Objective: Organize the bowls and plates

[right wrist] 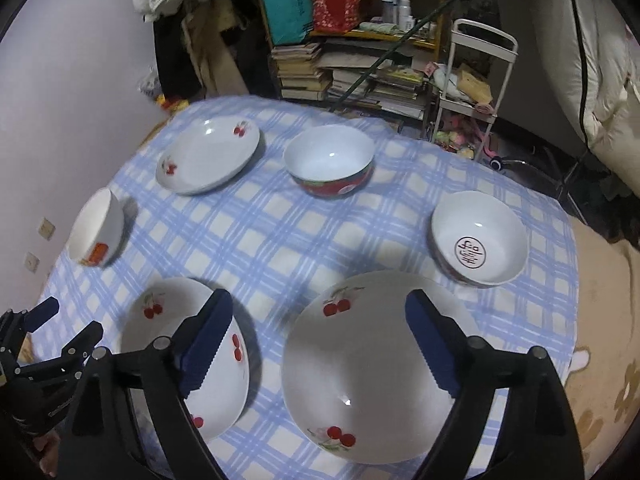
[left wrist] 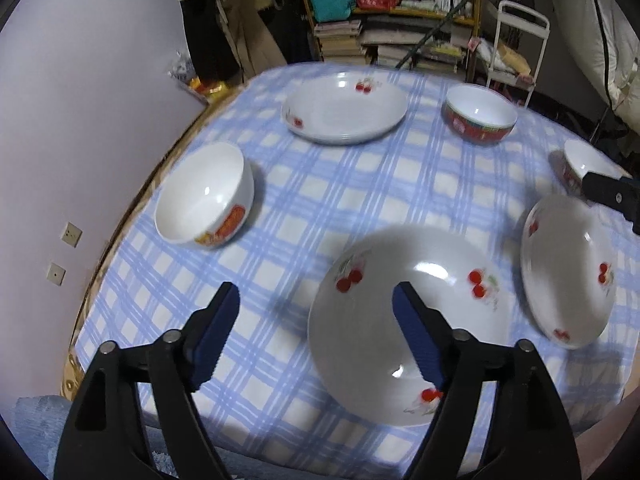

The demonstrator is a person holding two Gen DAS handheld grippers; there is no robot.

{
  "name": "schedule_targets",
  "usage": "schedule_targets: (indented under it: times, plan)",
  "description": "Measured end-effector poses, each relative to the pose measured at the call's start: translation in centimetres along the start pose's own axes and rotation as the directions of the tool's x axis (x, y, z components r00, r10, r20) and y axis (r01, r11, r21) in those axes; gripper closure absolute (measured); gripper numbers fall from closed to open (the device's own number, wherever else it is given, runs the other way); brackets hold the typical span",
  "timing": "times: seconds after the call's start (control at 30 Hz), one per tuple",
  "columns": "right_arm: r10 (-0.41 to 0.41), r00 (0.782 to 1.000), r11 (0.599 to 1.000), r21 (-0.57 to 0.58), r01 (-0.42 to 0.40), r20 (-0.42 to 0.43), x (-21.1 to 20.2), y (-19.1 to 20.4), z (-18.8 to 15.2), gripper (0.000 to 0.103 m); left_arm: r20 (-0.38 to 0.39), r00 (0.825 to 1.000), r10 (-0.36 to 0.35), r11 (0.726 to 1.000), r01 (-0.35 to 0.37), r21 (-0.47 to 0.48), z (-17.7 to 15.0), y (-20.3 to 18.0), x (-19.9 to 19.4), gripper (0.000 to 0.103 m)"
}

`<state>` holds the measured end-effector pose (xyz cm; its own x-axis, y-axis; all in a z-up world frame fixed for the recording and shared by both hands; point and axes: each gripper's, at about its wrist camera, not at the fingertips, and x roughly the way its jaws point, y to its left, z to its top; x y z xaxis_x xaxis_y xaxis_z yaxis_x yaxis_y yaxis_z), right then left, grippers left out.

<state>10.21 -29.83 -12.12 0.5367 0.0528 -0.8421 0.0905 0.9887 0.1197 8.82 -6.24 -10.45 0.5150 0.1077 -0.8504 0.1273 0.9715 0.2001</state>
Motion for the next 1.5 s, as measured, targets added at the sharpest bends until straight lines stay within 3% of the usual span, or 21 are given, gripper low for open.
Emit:
schedule_targets:
  times: [0.33, 0.63, 1.1, 1.27, 1.4, 1.5]
  plan:
    - [-0.011, 1.000, 1.000, -0.011, 0.012, 0.023, -2.6, -2.5, 0.5, 0.009, 0.066, 0.995, -0.075, 0.996, 0.072, 0.051, 2.8, -4.0, -2.4, 0.022]
    - [-0.028, 0.999, 0.999, 0.024, 0.028, -0.015, -2.4, -5.6, 0.6, 0.009, 0.056, 0.985, -0.166, 0.982, 0.160, 0.100, 4.1, -7.2, -2.3, 0.022]
    - [0.015, 0.992, 0.996, 0.085, -0.004, -0.128, -0.6, -11.7, -0.9, 0.010, -0.115, 0.943, -0.313, 0.937, 0.326, 0.126, 4.8, -13.3, 1.9, 0.023]
    - [0.066, 0.979, 0.989, 0.142, -0.039, -0.193, 1.3, -13.8, -2.2, 0.010, -0.179, 0.928, -0.327, 0.930, 0.350, 0.113, 4.7, -14.6, 4.1, 0.023]
    - [0.067, 0.962, 0.984, 0.174, -0.021, -0.265, 3.0, -14.9, -2.9, 0.010, -0.225, 0.914, -0.338, 0.925, 0.367, 0.102, 4.6, -15.6, 5.7, 0.023]
    - [0.098, 0.950, 0.979, 0.199, -0.040, -0.296, 4.1, -15.5, -3.5, 0.017, -0.256, 0.905, -0.341, 0.921, 0.377, 0.103, 4.5, -16.1, 6.7, 0.023]
